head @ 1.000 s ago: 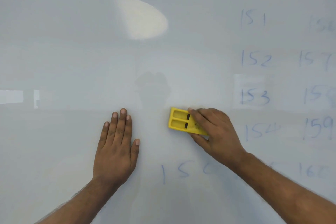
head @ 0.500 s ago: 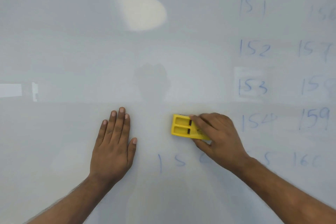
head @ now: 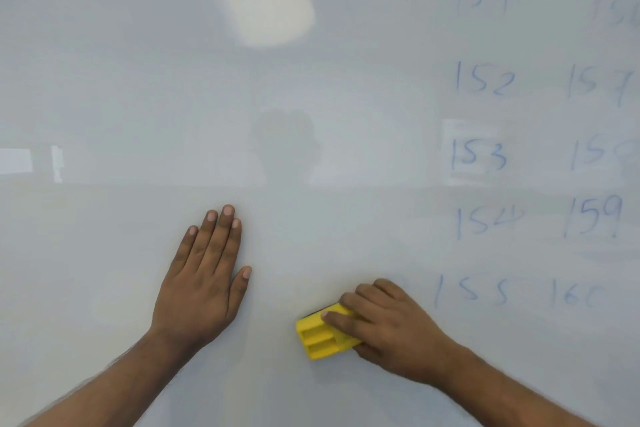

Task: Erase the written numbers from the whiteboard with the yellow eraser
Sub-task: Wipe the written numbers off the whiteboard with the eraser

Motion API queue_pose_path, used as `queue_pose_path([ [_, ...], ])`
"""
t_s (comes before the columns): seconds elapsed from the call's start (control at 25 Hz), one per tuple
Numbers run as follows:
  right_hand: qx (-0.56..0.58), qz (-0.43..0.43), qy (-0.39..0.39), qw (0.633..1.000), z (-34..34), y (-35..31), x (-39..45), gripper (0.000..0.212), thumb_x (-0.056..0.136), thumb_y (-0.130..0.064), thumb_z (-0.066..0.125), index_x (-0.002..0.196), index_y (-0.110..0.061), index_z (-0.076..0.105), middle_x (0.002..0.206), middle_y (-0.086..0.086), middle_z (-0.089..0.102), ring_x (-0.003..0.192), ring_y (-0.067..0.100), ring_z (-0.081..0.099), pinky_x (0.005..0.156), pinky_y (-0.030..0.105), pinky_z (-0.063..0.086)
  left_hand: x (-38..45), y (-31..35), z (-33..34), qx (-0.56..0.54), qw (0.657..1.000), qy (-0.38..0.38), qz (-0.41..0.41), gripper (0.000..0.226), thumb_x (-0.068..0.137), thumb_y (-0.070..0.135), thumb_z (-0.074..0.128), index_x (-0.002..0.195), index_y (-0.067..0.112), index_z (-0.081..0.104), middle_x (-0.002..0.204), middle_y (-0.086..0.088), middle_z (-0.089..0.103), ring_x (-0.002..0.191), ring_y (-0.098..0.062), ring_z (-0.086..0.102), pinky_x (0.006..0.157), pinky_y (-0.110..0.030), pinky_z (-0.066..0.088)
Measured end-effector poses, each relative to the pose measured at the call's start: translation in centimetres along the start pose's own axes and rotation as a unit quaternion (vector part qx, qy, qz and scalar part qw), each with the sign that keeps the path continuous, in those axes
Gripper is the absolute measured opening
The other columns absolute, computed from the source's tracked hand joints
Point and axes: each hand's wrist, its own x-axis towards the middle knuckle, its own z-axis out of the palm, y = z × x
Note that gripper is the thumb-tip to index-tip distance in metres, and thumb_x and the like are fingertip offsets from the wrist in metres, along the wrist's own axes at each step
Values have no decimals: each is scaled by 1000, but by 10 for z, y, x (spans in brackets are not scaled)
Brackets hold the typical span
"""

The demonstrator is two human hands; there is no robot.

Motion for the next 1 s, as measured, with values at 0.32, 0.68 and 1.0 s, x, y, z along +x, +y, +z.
queue_pose_path([
  [0.32, 48, 185, 124, 974, -8, 8, 43, 53, 86, -33, 65, 135, -21, 49, 114, 4, 59, 100, 28, 55, 84, 39, 37, -4, 7, 1, -17, 999, 13, -31, 65, 102, 36, 31, 158, 5, 18, 169, -9, 11, 156, -27, 12, 127, -44, 10],
  [0.68, -28, 10, -4, 1000, -6, 10, -28, 49, 85, -28, 61, 133, -23, 50, 116, 1, 60, 96, 25, 57, 83, 38, 39, -17, 12, 4, -32, 998, 6, -59, 66, 101, 35, 31, 158, 5, 18, 169, -8, 10, 156, -26, 9, 127, -44, 8],
  [1.0, 2, 194, 115, 974, -23, 45, -4, 49, 95, -38, 58, 139, -20, 48, 120, 3, 60, 104, 26, 55, 89, 36, 36, -19, 13, 5, -35, 998, 3, -59, 67, 101, 35, 29, 159, 6, 14, 170, -5, 3, 157, -26, 7, 128, -43, 5],
])
